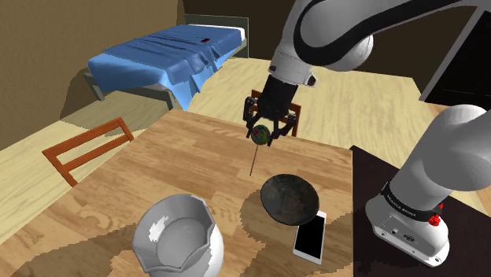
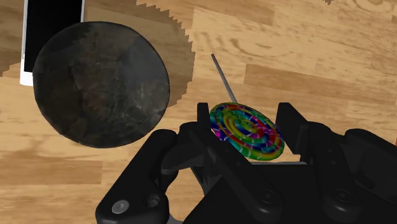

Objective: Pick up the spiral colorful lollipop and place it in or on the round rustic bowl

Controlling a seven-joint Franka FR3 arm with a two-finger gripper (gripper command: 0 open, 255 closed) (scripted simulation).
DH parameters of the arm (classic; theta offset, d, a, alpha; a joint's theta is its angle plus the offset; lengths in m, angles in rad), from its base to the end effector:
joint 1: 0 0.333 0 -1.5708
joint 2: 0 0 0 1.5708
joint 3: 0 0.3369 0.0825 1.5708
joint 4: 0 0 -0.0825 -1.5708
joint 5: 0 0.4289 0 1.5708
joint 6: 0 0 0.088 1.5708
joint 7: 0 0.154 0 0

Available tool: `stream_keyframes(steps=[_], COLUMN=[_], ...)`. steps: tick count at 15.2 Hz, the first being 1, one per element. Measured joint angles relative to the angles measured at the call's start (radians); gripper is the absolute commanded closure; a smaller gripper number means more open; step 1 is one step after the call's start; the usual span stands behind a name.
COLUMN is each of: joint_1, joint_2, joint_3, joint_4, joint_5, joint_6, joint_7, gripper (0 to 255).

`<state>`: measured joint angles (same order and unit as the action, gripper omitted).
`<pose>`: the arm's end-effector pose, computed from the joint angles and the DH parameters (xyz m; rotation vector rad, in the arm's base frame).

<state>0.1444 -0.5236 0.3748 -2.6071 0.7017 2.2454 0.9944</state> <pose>0.3667 0.2458 0.3811 -2.4561 1.2062 0.1995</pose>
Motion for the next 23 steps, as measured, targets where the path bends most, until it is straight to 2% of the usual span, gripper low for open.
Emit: stream_keyframes(steps=[7,9,14,23], joint_1=[0.068,0.081,0.096,0.131], joint_2=[-0.372,-0.435,-0.439,-0.362], joint_3=[-0.049,-0.055,-0.044,-0.003], joint_4=[-0.208,-0.24,-0.297,-0.377], joint_5=[0.01,0.008,0.036,0.125], joint_6=[-0.168,-0.198,-0.151,-0.006], joint_7=[0.052,0.067,0.043,-0.024], gripper=[255,255,255,255])
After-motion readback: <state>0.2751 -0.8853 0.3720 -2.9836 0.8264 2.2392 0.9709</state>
